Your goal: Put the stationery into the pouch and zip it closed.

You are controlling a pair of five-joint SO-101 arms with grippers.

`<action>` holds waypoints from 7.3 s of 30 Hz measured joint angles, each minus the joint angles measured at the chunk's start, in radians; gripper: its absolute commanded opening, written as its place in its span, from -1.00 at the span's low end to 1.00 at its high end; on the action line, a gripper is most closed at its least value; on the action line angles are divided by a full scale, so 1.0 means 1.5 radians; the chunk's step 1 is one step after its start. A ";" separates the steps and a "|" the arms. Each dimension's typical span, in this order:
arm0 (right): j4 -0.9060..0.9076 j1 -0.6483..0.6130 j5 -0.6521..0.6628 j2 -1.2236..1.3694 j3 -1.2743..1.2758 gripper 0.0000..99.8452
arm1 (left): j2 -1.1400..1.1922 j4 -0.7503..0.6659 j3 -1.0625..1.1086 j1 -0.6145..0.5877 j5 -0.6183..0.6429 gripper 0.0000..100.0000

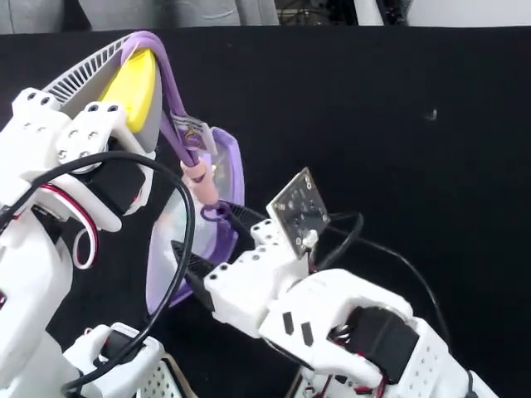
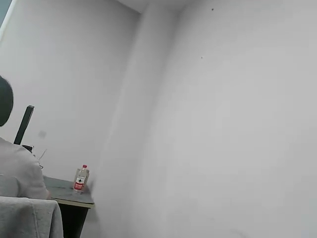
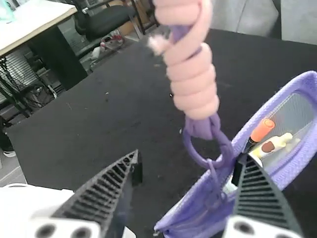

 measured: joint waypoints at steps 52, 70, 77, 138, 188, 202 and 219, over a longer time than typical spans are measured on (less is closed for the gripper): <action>0.285 -0.036 -0.162 0.277 -0.362 -0.41 | 0.000 -0.009 0.000 0.000 0.000 -0.94; 0.222 0.030 -0.162 0.296 -0.265 -0.62 | 0.000 -0.009 0.000 0.000 0.000 -0.94; 0.223 0.075 -0.124 0.300 -0.265 -0.98 | 0.000 -0.009 0.000 0.000 0.000 -0.94; 0.075 0.102 0.464 0.092 -0.021 -0.90 | -0.111 -0.155 0.124 -0.253 -0.085 -0.94; -0.179 0.364 0.318 -0.133 0.294 -0.48 | 0.243 0.050 -0.187 0.033 -0.131 -0.94; -0.099 0.560 0.299 -0.410 0.293 -0.47 | 0.354 -0.109 -0.186 0.106 -0.093 -0.94; -0.260 0.366 0.178 -0.312 0.432 -0.48 | 0.297 -0.046 -0.188 0.052 -0.091 -0.94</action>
